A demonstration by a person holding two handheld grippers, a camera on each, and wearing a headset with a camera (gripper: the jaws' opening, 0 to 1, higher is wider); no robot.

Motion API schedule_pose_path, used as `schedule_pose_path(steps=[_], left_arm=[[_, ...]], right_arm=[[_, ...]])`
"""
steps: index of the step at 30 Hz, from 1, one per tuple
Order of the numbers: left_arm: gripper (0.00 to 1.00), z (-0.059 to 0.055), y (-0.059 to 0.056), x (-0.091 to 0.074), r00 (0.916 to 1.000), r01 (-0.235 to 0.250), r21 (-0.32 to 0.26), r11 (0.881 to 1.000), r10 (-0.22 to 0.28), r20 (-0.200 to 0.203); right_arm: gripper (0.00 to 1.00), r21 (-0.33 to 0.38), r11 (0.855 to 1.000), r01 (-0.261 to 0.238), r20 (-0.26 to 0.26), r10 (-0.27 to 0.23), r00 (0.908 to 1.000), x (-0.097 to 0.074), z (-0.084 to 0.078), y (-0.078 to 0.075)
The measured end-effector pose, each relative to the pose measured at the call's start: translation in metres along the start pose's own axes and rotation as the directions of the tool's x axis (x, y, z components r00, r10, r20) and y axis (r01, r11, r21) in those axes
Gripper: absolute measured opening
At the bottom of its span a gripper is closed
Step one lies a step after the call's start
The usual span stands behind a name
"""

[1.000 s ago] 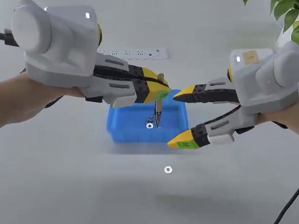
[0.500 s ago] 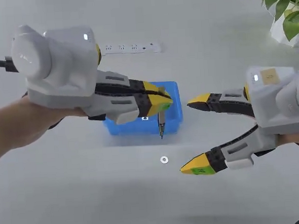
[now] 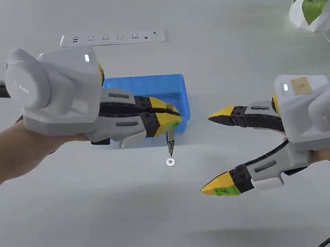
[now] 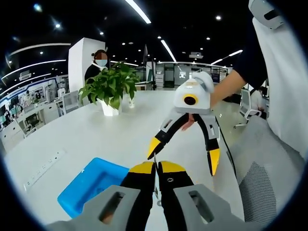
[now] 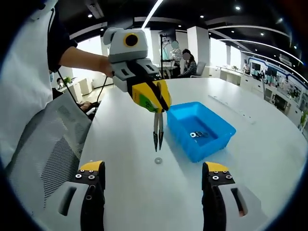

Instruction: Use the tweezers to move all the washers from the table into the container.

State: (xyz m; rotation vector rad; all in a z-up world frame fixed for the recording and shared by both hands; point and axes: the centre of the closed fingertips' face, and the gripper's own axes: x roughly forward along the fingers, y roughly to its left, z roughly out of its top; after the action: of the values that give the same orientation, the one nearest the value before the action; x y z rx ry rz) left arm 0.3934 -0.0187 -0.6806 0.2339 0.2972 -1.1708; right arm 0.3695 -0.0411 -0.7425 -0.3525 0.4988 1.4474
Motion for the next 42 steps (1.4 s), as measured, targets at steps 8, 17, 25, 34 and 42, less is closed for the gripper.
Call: schedule_pose_path(steps=[8,17,25,34,42], left_arm=[[0.06,-0.011,-0.012,0.007,0.9999,0.013,-0.001,1.0,-0.013,-0.001],[0.06,-0.017,-0.018,0.006,0.9999,0.017,0.021,1.0,-0.017,-0.001],[0.06,-0.021,-0.017,0.007,0.9998,0.017,0.03,0.999,-0.016,-0.01],[0.06,-0.02,-0.012,0.007,0.9999,0.011,0.044,0.999,-0.011,-0.006],[0.06,-0.026,-0.013,0.009,0.9995,0.021,0.061,0.998,-0.019,-0.023]], right_arm=[[0.83,0.021,1.0,-0.011,0.016,0.011,0.9998,0.003,-0.004,0.006],[0.82,0.046,0.999,-0.015,0.014,0.015,0.9998,-0.004,-0.016,0.011],[0.82,0.061,0.998,-0.03,0.022,0.029,0.9993,0.002,-0.017,0.016],[0.82,0.071,0.997,-0.036,0.021,0.035,0.9992,0.006,-0.018,0.018],[0.82,0.084,0.996,-0.027,0.017,0.026,0.9995,0.004,-0.022,0.017]])
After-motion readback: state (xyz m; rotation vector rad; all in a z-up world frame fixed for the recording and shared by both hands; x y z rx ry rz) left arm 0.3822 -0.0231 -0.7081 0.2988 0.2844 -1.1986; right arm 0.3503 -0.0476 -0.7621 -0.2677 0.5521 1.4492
